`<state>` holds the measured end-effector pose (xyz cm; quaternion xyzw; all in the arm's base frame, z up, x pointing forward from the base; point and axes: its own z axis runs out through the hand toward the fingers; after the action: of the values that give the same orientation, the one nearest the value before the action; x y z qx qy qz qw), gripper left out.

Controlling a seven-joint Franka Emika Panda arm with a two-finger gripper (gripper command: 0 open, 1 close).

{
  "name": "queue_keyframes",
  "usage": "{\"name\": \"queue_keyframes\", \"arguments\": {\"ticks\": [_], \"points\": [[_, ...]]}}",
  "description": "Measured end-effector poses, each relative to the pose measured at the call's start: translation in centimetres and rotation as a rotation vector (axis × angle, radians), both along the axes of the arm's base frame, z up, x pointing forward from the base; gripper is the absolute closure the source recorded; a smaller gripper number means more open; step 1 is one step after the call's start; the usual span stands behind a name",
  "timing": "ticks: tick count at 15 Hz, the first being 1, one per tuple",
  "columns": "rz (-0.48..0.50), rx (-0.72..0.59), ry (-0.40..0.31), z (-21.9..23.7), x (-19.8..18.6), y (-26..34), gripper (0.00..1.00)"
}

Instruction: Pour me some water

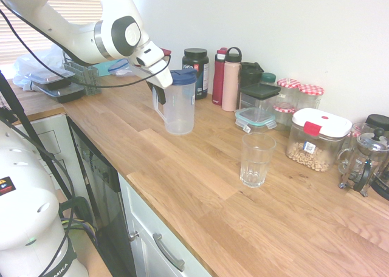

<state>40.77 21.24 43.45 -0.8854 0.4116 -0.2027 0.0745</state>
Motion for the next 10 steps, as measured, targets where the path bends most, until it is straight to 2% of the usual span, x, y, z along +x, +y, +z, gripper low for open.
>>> {"name": "queue_keyframes", "arguments": {"ticks": [5, 8, 10], "points": [[-0.013, 0.021, -0.002, 1.0, -0.5, -1.9, 1.00], [0.019, 0.031, 0.006, 3.7, -3.2, -4.1, 1.00], [0.092, 0.034, 0.035, 5.9, -5.9, -5.8, 1.00]]}}
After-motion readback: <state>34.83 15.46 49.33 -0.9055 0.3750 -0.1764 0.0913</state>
